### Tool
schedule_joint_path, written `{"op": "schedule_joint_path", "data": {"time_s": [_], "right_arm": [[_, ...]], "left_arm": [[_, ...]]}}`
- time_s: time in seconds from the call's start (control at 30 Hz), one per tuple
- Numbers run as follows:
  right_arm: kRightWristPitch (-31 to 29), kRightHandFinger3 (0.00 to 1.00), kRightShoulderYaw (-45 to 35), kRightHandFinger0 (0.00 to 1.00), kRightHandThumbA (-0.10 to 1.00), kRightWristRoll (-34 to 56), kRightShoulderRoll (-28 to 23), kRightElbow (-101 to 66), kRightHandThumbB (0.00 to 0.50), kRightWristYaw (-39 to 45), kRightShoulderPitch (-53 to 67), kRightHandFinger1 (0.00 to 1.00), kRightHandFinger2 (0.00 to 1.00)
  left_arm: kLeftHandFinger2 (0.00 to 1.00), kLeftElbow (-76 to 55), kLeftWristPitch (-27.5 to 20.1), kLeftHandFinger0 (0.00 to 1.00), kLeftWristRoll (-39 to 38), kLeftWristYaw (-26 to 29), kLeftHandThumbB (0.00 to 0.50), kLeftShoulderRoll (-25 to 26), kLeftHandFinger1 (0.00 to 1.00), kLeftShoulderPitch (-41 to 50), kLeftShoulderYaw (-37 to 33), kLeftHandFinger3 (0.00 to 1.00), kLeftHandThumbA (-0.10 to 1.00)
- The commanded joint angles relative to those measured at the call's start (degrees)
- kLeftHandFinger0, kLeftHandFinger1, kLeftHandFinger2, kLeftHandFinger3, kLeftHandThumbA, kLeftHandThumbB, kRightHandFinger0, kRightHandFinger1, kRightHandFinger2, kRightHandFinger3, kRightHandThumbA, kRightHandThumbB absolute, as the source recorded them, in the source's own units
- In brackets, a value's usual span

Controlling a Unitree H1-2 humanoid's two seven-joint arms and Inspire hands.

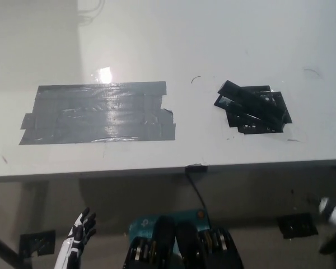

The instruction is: A stapler is kept on the black spot marked on the desk infront of the robot. The robot picks up the stapler using its right hand and passes it to a person

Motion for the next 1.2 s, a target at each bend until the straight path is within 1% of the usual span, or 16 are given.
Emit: {"op": "schedule_joint_path", "data": {"time_s": [0.0, 0.03, 0.07, 0.1, 0.17, 0.3, 0.37, 0.4, 0.47, 0.57, 0.77, 0.87, 0.97, 1.0, 1.03, 1.17], "right_arm": [[19.48, 1.0, 1.74, 1.0, 1.0, -2.0, -6.85, 1.28, 0.315, 8.51, -17.12, 1.0, 1.0], [22.51, 1.0, 2.89, 1.0, 1.0, -1.66, -7.83, 2.94, 0.311, 9.97, -19.84, 1.0, 1.0], [25.13, 1.0, 3.94, 1.0, 0.96, -1.15, -8.22, 5.04, 0.292, 11.03, -22.72, 1.0, 1.0], [26.25, 1.0, 5.19, 1.0, 0.9, -1.91, -8.3, 7.89, 0.265, 11.79, -25.73, 1.0, 1.0], [27.21, 1.0, 7.84, 1.0, 0.89, -3.95, -8.38, 14.22, 0.239, 13.21, -31.11, 1.0, 1.0], [29.38, 1.0, 13.32, 1.0, 0.97, -8.44, -8.13, 26.88, 0.274, 15.17, -39.97, 1.0, 1.0], [30.46, 1.0, 14.99, 1.0, 0.97, -9.18, -7.59, 30.7, 0.278, 15.47, -42.69, 1.0, 1.0], [30.42, 1.0, 16.53, 1.0, 0.98, -9.76, -6.9, 35.77, 0.298, 15.74, -45.65, 1.0, 1.0], [30.74, 1.0, 18.56, 1.0, 0.98, -10.46, -6.1, 41.65, 0.308, 15.96, -49.08, 1.0, 1.0], [30.25, 1.0, 21.27, 1.0, 1.0, -11.44, -4.8, 49.46, 0.311, 16.18, -52.77, 1.0, 1.0], [29.48, 1.0, 24.4, 1.0, 1.0, -11.64, -2.26, 59.98, 0.305, 15.38, -56.22, 1.0, 1.0], [30.48, 1.0, 26.82, 1.0, 1.0, -13.08, -1.47, 62.89, 0.318, 15.69, -56.69, 1.0, 1.0], [29.9, 1.0, 27.47, 1.0, 0.99, -13.23, -0.44, 65.82, 0.299, 14.56, -56.62, 1.0, 1.0], [29.86, 1.0, 27.57, 1.0, 1.0, -13.26, -0.31, 66.52, 0.317, 14.4, -56.47, 1.0, 1.0], [29.77, 1.0, 28.05, 1.0, 1.0, -13.75, -0.17, 67.69, 0.316, 14.28, -56.41, 1.0, 1.0], [29.09, 1.0, 29.22, 1.0, 1.0, -14.6, 0.31, 72.01, 0.328, 14.1, -56.67, 1.0, 1.0]], "left_arm": [[1.0, -0.33, -3.23, 1.0, 0.47, -0.37, 0.5, 0.42, 1.0, 0.03, -0.18, 1.0, 1.0], [1.0, -0.29, -3.32, 1.0, 0.51, -0.34, 0.5, 0.38, 1.0, 0.17, -0.2, 1.0, 1.0], [1.0, 0.06, -3.72, 1.0, 0.42, -0.4, 0.5, 0.43, 1.0, 0.09, -0.19, 1.0, 1.0], [1.0, 0.43, -4.26, 1.0, 0.41, -0.37, 0.5, 0.44, 1.0, 0.0, -0.16, 1.0, 1.0], [1.0, 0.14, -3.85, 1.0, 0.35, -0.47, 0.5, 0.46, 1.0, 0.1, -0.18, 1.0, 1.0], [1.0, 0.35, -4.35, 1.0, 0.44, -0.45, 0.5, 0.45, 1.0, 0.05, -0.19, 1.0, 1.0], [1.0, 0.08, -3.77, 1.0, 0.43, -0.48, 0.5, 0.47, 1.0, 0.14, -0.18, 1.0, 1.0], [1.0, 0.07, -3.67, 1.0, 0.51, -0.3, 0.5, 0.34, 1.0, 0.07, -0.14, 1.0, 1.0], [1.0, 0.17, -3.92, 1.0, 0.69, -0.22, 0.5, 0.34, 1.0, 0.07, -0.17, 1.0, 1.0], [1.0, 0.02, -3.77, 1.0, 0.87, -0.02, 0.5, 0.32, 1.0, 0.24, -0.09, 1.0, 1.0], [1.0, 0.07, -3.56, 1.0, 1.34, -0.02, 0.5, 0.54, 1.0, 0.35, -0.21, 1.0, 1.0], [1.0, 0.24, -3.77, 1.0, 1.31, -0.16, 0.499, 0.44, 1.0, 0.4, -0.31, 1.0, 1.0], [1.0, 1.08, -4.71, 1.0, 1.2, -0.18, 0.482, 0.33, 1.0, 0.28, -0.24, 1.0, 1.0], [1.0, 1.3, -4.67, 1.0, 1.18, -0.19, 0.489, 0.28, 1.0, 0.23, -0.24, 1.0, 1.0], [1.0, 1.38, -4.41, 1.0, 1.15, -0.18, 0.498, 0.24, 1.0, 0.24, -0.2, 1.0, 1.0], [1.0, 1.75, -4.22, 1.0, 1.19, -0.25, 0.495, 0.4, 1.0, 0.14, -0.11, 1.0, 1.0]]}}
